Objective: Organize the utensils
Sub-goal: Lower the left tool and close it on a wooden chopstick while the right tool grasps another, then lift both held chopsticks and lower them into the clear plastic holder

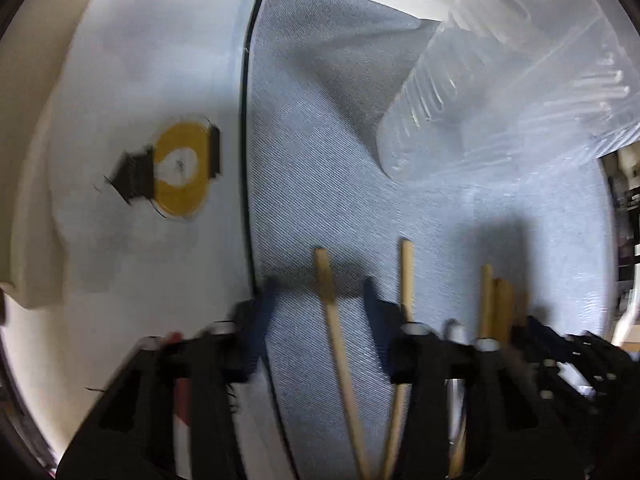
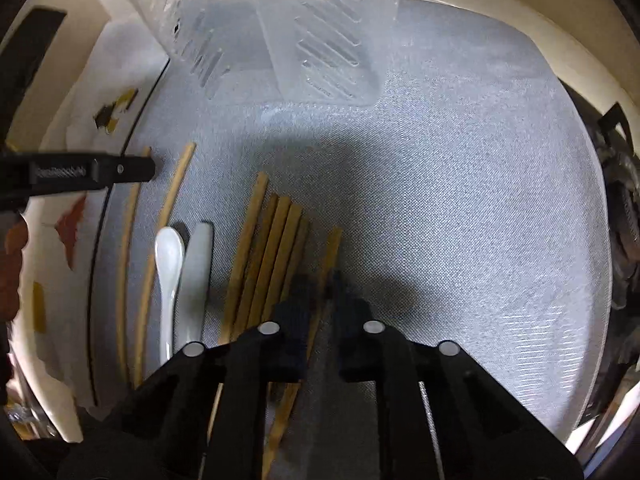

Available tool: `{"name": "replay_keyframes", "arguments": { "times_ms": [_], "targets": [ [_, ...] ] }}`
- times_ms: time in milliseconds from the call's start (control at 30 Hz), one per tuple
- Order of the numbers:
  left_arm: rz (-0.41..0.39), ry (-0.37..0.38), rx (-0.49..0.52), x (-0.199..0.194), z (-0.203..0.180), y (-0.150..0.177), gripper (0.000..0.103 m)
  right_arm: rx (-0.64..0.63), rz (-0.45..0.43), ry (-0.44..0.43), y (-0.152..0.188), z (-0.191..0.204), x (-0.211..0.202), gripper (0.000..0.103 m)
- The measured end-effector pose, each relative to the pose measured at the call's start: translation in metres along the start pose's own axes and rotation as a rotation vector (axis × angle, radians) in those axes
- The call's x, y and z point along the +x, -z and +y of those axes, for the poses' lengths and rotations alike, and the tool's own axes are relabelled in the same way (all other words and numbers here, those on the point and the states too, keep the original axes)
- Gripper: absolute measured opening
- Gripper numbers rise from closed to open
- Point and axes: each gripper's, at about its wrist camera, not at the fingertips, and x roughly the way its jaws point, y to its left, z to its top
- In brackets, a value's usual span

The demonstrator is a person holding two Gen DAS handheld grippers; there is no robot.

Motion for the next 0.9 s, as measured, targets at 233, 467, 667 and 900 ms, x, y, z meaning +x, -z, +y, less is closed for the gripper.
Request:
{"name": "replay_keyframes", "arguments": {
  "times_ms": [233, 467, 667, 900],
  "targets": [
    [-0.086, 0.111, -0.05, -0.043, 0.006, 0.006, 0.006, 0.068, -0.076, -0.081, 0.006, -0.015, -0.032, 0.006],
    [-0.31, 0.232, -0.012, -0.14, 0.012, 0.037, 0.006, 0.058, -0.26, -0.122, -0.002, -0.031, -0.098, 0.006],
    [-0.517, 0.242, 0.072, -0.212, 0.018, 0.051, 0.006, 0.025, -0.423, -0.116, -0.008, -0.036, -0.161, 0.006],
    [-0.665, 0.22, 0.149, -0.262, 0.019, 0.044, 0.006, 0.028, -0.588, -0.072, -0.014, -0.044, -0.218, 0.006]
  ]
}}
